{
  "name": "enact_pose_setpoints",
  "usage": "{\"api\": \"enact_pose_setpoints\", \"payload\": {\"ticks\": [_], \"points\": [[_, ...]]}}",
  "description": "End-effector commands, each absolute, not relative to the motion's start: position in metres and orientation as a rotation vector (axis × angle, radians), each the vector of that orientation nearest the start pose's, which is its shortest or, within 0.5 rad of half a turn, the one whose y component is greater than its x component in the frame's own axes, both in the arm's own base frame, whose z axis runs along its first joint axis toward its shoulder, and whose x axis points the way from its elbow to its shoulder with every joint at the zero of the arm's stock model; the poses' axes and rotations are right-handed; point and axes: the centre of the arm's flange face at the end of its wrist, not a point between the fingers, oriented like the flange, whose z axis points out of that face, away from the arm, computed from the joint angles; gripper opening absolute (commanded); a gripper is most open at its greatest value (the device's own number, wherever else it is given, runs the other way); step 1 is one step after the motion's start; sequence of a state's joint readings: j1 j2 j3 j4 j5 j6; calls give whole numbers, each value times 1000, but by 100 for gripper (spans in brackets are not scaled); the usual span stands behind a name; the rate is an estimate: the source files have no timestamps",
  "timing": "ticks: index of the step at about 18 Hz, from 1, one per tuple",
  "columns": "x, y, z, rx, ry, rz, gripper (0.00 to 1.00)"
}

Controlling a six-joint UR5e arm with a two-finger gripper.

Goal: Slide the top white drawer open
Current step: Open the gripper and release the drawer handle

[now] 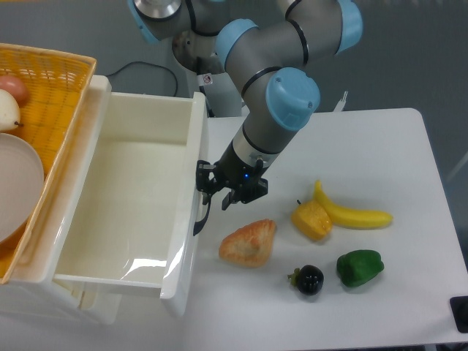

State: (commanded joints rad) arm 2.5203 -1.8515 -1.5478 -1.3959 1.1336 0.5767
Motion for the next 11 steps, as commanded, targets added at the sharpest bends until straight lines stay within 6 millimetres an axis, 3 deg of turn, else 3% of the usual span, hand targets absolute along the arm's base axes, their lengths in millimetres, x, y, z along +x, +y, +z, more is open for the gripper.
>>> {"api": "enact_pose_setpoints", "payload": {"ticks": [4,11], "points": [[-385,484,365,-2765,-549,-581,46],[-389,483,364,-2724,-566,-624,60]]}}
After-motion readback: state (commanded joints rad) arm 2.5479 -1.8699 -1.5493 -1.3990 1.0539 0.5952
